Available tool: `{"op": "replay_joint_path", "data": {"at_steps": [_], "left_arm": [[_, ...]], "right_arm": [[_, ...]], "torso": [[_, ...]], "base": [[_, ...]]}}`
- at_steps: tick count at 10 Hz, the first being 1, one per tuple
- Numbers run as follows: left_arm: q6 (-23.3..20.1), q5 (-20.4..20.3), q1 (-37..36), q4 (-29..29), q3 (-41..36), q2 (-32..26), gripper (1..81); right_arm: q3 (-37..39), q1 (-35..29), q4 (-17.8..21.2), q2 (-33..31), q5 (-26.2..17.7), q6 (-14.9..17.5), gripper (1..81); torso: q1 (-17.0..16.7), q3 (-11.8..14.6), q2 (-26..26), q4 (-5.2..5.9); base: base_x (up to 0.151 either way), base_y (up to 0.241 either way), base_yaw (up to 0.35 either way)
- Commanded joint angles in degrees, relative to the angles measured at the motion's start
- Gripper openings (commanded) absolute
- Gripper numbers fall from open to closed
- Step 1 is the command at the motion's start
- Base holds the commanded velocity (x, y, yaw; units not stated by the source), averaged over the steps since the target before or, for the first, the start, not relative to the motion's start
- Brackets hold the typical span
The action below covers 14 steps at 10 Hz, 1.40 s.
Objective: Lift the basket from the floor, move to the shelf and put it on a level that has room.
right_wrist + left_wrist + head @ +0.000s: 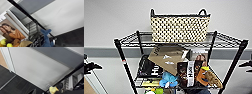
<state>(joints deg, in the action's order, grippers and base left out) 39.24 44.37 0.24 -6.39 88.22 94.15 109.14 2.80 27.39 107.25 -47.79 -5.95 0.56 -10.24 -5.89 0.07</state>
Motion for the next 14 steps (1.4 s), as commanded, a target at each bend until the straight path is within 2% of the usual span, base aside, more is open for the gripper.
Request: {"op": "replay_joint_path", "data": {"at_steps": [1,2,4,7,9,10,14], "left_arm": [[-0.6,-10.6,7.6,-0.7,-2.3,-1.2,81.1],[-0.6,-12.4,10.2,-0.7,-2.3,-1.2,81.1],[-0.5,-19.8,18.3,-0.6,-2.2,-0.5,81.1],[-0.5,-26.5,29.1,-0.7,-1.7,2.4,81.1],[-0.5,-32.4,36.0,-1.1,-1.0,4.3,81.1],[-0.5,-34.0,38.9,-1.3,-0.3,5.7,81.1],[-0.7,-40.3,49.1,-1.8,3.1,11.5,81.1]], "right_arm": [[-1.3,4.1,4.4,-1.8,3.2,4.4,81.1],[-1.2,6.6,5.7,-1.8,3.9,5.9,81.1],[-0.7,12.3,7.6,-1.6,5.9,9.4,81.1],[-0.3,19.8,10.6,-0.8,8.9,13.3,81.1],[-0.3,26.4,10.9,1.4,13.0,14.3,81.1],[0.1,29.7,10.9,3.2,15.2,14.7,81.1],[0.6,38.8,10.9,9.0,19.3,16.2,81.1]], "torso": [[0.0,0.0,0.0,0.0],[0.0,0.0,0.0,0.0],[0.0,0.0,0.0,0.0],[0.0,0.0,0.0,0.0],[0.0,0.0,0.0,0.0],[0.0,0.0,0.0,0.0],[0.0,0.0,0.0,0.0]], "base": [[0.0,0.0,0.0],[0.0,0.0,0.0],[0.0,0.0,0.0],[0.0,0.0,0.0],[0.0,0.0,0.0],[0.0,0.0,0.0],[0.0,0.0,0.0]]}}
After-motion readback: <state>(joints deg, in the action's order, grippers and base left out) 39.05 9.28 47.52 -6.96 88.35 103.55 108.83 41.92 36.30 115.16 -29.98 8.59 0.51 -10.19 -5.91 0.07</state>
